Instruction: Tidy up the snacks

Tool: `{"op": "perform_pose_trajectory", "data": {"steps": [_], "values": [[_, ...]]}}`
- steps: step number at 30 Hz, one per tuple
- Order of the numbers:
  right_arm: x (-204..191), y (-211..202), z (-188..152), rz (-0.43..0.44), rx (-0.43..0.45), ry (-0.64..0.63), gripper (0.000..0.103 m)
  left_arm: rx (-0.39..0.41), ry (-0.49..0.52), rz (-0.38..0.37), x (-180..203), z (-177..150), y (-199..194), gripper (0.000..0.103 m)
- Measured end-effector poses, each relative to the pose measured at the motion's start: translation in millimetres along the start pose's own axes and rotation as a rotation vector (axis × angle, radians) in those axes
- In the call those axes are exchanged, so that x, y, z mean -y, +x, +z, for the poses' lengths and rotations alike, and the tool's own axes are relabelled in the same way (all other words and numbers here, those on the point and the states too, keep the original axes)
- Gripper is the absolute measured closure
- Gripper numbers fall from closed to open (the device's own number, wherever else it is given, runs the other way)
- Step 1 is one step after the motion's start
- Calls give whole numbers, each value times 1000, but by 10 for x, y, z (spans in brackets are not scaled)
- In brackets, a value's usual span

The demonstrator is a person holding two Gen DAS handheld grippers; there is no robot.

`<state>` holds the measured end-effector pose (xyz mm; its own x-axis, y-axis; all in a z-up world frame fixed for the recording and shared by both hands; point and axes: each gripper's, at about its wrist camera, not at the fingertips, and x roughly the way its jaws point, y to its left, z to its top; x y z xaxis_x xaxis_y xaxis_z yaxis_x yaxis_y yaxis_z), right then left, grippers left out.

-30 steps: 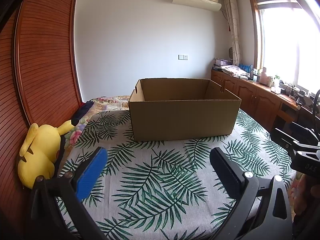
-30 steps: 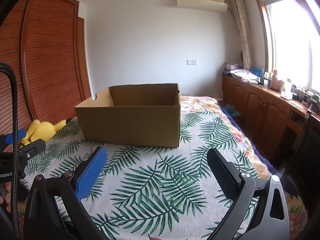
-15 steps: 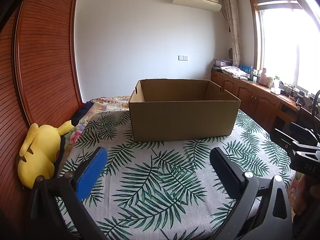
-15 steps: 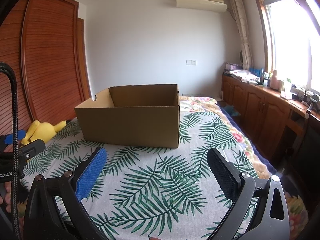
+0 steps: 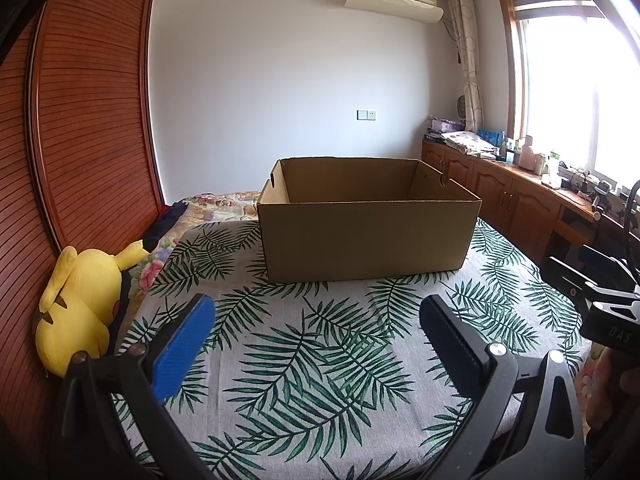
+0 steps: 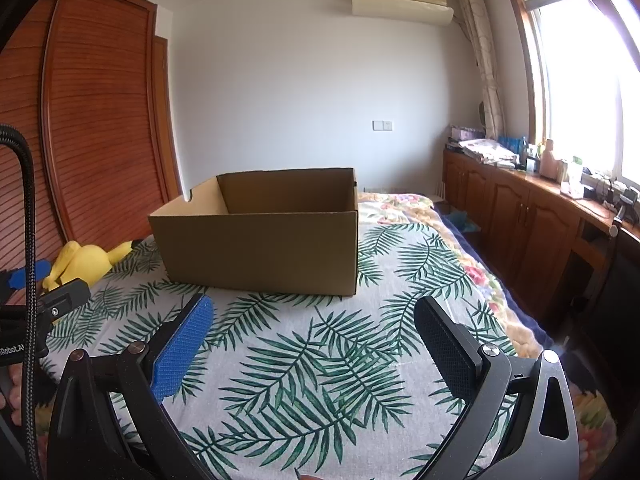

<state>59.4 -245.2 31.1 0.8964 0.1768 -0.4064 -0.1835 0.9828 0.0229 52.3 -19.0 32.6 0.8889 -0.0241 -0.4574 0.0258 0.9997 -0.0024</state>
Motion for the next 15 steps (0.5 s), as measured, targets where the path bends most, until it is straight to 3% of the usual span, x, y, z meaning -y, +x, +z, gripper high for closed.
{"op": "perform_pose_trajectory", "data": {"steps": [15], "values": [[0,12,-4,1,0,2,1,4,-1,0,2,7,-19,0]]}}
